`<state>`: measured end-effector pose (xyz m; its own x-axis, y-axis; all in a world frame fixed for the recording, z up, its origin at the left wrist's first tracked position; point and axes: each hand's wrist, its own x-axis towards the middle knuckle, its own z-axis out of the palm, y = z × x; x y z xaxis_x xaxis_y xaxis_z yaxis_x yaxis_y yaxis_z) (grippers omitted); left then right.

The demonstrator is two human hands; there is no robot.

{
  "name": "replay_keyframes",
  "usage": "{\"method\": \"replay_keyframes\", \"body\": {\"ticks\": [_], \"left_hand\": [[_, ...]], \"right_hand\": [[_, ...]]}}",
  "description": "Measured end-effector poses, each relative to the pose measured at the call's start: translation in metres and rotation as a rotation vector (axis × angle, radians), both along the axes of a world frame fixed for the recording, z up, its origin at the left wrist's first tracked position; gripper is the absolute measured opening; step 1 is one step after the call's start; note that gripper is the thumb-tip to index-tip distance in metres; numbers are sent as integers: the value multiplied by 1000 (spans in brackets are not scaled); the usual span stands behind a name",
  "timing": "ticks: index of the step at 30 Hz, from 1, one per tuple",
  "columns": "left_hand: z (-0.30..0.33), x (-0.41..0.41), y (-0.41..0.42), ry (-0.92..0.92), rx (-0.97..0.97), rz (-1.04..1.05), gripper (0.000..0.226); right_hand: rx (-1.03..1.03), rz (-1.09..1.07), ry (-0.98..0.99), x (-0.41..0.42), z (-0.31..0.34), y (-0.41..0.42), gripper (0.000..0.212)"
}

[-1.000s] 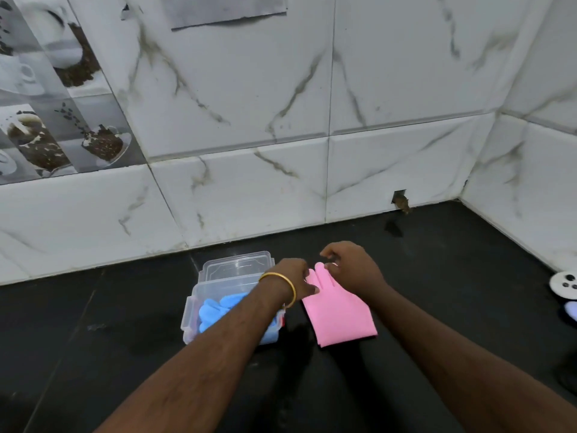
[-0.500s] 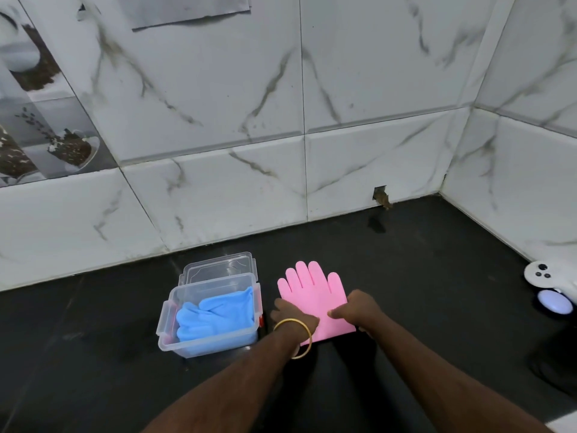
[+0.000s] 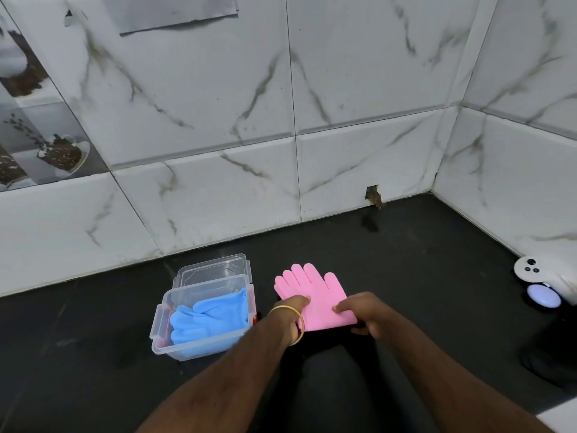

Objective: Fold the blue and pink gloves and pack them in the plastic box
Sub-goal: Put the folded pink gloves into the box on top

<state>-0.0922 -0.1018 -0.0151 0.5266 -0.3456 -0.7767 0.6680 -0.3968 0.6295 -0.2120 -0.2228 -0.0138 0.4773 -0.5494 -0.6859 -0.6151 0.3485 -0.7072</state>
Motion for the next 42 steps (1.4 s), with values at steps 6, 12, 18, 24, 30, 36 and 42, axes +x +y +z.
{"method": "replay_keyframes", "body": {"ticks": [6, 12, 18, 24, 30, 36, 42], "left_hand": [[21, -6, -18, -74, -168, 130, 43], [48, -7, -30, -188, -305, 283, 48], [61, -15, -25, -150, -395, 311, 42], [71, 16, 23, -124, -426, 297, 55], [67, 30, 66, 46, -535, 402, 65], [58, 50, 107, 249, -665, 475, 79], [91, 92, 144, 309, -1098, 375, 65]], "right_hand": [[345, -303, -309, -9, 10, -5, 22], [440, -556, -609, 1, 30, 9, 20], [525, -512, -695, 16, 43, 51, 42], [304, -515, -759, 57, 72, 83, 34], [166, -440, -784, 89, 104, 91, 34], [291, -246, -786, 148, 155, 149, 31], [439, -17, -694, 170, 161, 189, 25]]}}
